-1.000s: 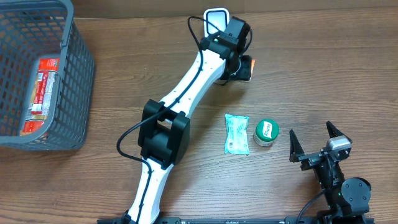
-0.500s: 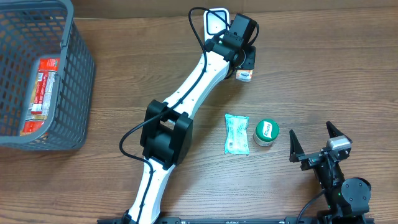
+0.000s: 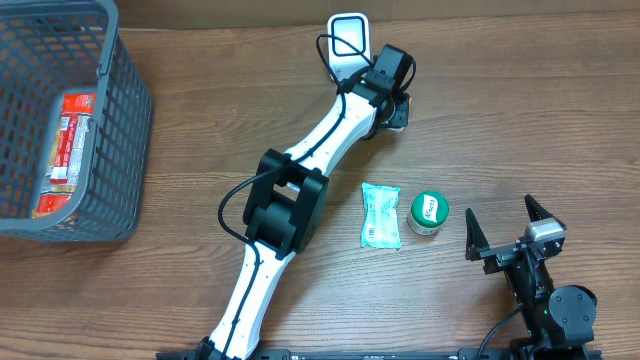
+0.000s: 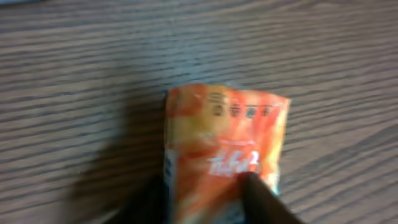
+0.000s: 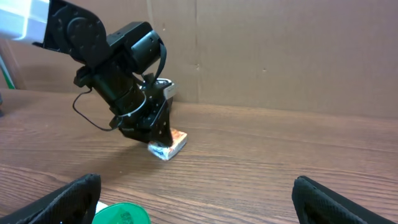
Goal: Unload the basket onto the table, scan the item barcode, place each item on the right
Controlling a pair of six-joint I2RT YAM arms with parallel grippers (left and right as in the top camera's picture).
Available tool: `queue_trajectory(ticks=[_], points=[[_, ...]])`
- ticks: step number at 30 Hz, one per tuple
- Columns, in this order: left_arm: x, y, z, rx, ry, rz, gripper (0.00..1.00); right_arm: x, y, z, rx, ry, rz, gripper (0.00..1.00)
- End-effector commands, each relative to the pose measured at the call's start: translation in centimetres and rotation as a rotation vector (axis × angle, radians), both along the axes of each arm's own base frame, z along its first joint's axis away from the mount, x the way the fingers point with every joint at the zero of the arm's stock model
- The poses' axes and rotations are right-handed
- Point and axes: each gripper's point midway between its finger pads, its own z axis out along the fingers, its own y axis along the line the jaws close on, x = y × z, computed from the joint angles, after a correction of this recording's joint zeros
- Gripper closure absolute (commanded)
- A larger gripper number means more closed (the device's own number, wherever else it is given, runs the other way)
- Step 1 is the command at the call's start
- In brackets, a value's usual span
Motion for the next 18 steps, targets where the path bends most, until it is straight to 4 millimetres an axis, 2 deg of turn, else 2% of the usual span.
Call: queue_trajectory(ticks=[1, 5, 8, 11, 18], points=[[-0.4, 0.4, -1.1, 0.014, 0.036, 0.006, 0.96, 0.0, -0.1, -0.2, -0.001, -0.004, -0.001, 0.0], [-2.3, 0.1, -0.9, -0.013, 0.12, -0.035, 0.96, 0.0, -0.1, -0.2, -0.001, -0.004, -0.001, 0.0], [-4.6, 1.2, -0.3, 0.012, 0.211, -0.044, 0.96, 0.0, -0.1, -0.2, -0.001, -0.004, -0.001, 0.0], [-6.9, 3.3, 0.8, 0.083, 0.291, -0.041, 0.96, 0.0, -0.1, -0.2, -0.001, -0.004, -0.001, 0.0], [-10.1, 9.8, 4.5, 0.394, 0.321, 0.085, 0.96, 0.0, -0.1, -0.2, -0.001, -0.004, -0.001, 0.0]])
